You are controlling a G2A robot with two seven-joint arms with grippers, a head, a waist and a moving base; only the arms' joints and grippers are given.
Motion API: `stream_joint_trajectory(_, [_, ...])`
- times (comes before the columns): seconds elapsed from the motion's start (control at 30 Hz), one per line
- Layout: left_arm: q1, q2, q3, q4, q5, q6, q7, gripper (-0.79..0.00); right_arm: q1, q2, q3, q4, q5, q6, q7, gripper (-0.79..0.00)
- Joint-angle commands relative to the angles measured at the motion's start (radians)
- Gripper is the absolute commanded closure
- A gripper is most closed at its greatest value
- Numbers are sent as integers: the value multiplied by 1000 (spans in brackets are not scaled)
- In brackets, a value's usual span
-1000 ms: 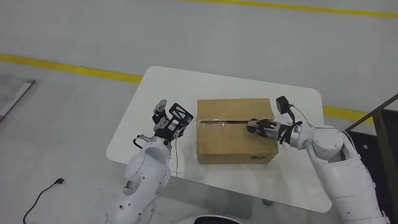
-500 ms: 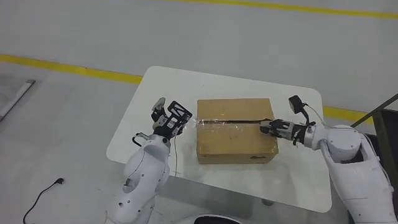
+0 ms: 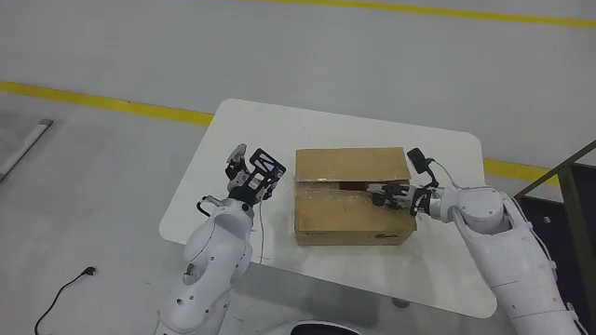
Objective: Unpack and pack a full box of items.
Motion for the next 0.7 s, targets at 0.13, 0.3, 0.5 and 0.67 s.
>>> stream_joint_trajectory(0.13, [-3,2,-2,4,-1,-3,1,-785,40,-18,-55,39,79,-27,3,-456])
stream_joint_trajectory(0.3, [-4,3,-2,5,-3,-5,0,-785,65,-31,-93,53,122,-52,4,-502])
stream_joint_trajectory(0.5, [2,4,-1,3,-3,-6,0,-785,86,-44,-128,71,158,-64,-9,-462])
stream_joint_trajectory(0.67, [7,5,2,-2,-6,-7,1,-785,108,-56,-162,83,177,-62,-29,-533])
